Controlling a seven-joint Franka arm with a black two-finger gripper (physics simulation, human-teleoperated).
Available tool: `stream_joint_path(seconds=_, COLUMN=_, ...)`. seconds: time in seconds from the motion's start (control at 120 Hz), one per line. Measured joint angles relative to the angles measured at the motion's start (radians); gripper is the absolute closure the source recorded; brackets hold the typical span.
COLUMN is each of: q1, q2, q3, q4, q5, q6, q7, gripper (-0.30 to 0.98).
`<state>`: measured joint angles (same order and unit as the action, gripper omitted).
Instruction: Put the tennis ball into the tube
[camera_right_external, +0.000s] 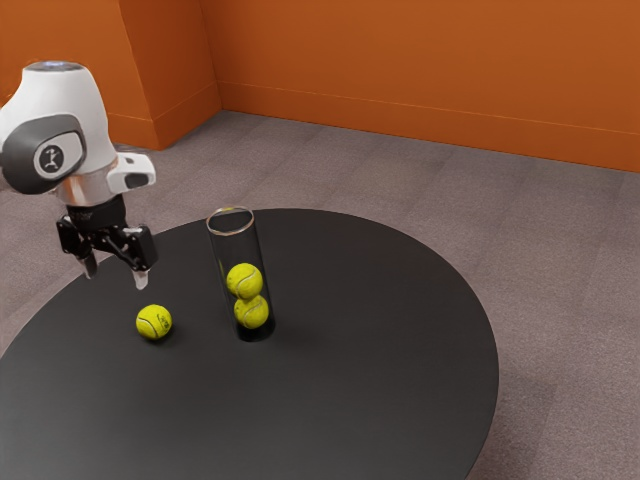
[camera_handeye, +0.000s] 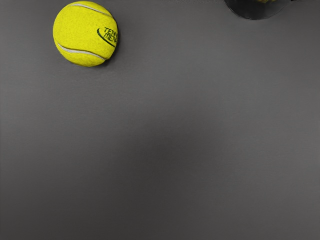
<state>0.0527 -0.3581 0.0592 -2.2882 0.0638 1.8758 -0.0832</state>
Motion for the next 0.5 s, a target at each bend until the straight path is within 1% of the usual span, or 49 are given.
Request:
stream_joint_path(seconds=0.092, q1=0.042, q2=0.078, q3=0.001, q4=-0.02, q5=-0.021, q6=0.084, q7=-0.001, gripper=0.0)
stream_joint_path(seconds=0.25, q1=0.08, q2=0.202, q3=-0.001, q4=-0.04, q5=-0.041, q6=0.255, q7=0.019, gripper=0.0)
stream_joint_path(seconds=0.367, q1=0.105, q2=0.269, q3=-0.004, q4=-0.046, q5=-0.041, q6=0.352, q7=0.049, gripper=0.0)
stream_joint_path(seconds=0.5, q1=0.124, q2=0.342, q3=-0.004, q4=-0.035, q5=-0.011, q6=0.44, q7=0.078, gripper=0.0)
